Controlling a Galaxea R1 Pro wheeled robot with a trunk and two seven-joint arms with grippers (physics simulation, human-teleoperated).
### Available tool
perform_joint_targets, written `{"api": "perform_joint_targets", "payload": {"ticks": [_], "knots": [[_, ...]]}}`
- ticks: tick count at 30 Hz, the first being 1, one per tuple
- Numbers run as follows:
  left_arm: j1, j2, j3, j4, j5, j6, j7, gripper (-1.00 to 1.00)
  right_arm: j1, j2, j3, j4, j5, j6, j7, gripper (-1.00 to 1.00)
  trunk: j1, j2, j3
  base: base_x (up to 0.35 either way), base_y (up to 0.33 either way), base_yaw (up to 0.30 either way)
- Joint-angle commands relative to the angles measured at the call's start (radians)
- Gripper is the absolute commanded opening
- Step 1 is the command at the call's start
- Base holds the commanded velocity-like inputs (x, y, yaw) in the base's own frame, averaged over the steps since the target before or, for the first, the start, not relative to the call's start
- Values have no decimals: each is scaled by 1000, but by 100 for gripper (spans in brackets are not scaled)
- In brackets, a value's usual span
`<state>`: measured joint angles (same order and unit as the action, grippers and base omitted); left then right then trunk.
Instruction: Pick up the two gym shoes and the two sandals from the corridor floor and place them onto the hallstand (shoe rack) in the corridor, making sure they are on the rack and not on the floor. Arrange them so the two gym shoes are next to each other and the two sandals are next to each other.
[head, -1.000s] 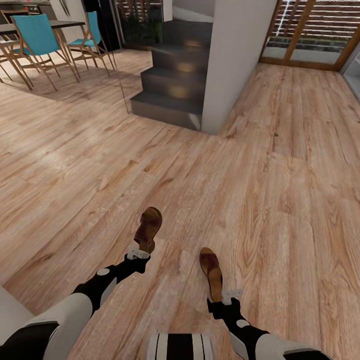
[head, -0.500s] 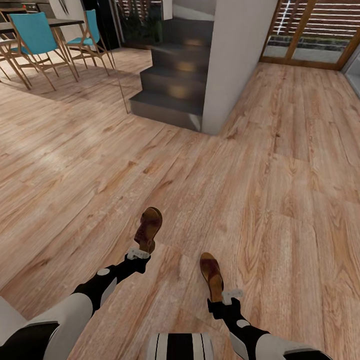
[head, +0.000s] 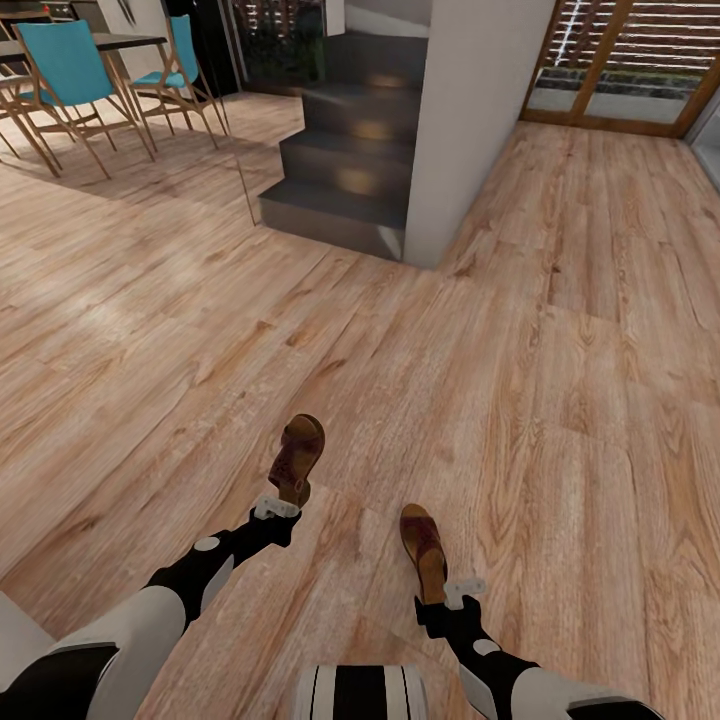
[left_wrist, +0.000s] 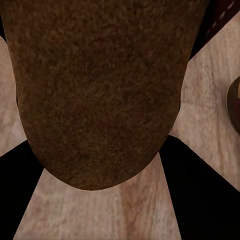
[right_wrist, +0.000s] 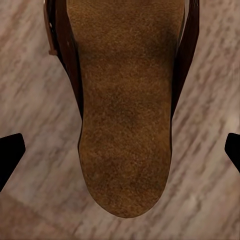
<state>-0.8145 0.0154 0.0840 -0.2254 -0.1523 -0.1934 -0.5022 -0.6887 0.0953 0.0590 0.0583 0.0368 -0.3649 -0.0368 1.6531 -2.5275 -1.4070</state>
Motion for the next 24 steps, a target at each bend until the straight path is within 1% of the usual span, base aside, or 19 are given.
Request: {"api": "perform_joint_targets", "payload": {"ticks": [1,24], "knots": [[0,0,0,0,0,0,-1,-100,0,0,0,0,0,0,0,100,0,0,-1,0,0,0],[0,0,0,0,0,0,-1,-100,0,-1,-1,0,0,0,0,100,0,0,-38,0,0,0]]}}
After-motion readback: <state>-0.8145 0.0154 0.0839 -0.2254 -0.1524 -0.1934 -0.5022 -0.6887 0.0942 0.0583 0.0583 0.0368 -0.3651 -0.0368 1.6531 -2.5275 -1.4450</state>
